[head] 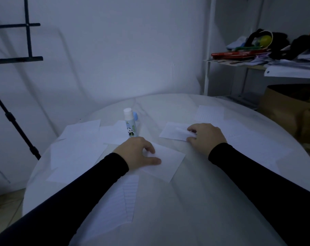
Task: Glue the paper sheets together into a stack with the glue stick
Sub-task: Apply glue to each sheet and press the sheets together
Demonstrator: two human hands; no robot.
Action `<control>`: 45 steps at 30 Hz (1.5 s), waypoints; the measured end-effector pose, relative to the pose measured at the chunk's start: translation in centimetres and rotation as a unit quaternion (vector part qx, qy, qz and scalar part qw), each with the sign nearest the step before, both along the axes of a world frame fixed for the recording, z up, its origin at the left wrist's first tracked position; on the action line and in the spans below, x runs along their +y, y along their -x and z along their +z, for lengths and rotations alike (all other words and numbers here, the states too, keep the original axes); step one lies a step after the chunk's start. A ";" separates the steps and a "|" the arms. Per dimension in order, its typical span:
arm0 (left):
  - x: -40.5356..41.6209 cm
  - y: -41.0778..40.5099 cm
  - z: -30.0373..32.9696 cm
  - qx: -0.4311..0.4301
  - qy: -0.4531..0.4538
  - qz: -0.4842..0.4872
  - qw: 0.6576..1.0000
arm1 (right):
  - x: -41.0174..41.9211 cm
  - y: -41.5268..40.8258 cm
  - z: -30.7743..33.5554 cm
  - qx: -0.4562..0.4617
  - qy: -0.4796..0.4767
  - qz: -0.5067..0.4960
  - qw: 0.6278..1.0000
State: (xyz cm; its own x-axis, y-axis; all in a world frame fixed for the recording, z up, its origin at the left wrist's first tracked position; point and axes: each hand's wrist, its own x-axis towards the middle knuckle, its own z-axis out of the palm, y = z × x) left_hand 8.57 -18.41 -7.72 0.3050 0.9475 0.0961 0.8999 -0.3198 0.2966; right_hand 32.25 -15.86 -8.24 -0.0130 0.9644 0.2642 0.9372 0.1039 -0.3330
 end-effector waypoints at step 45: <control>1.9 4.7 2.4 -0.139 0.144 0.106 0.974 | -0.9 2.4 0.4 0.096 0.126 0.058 0.986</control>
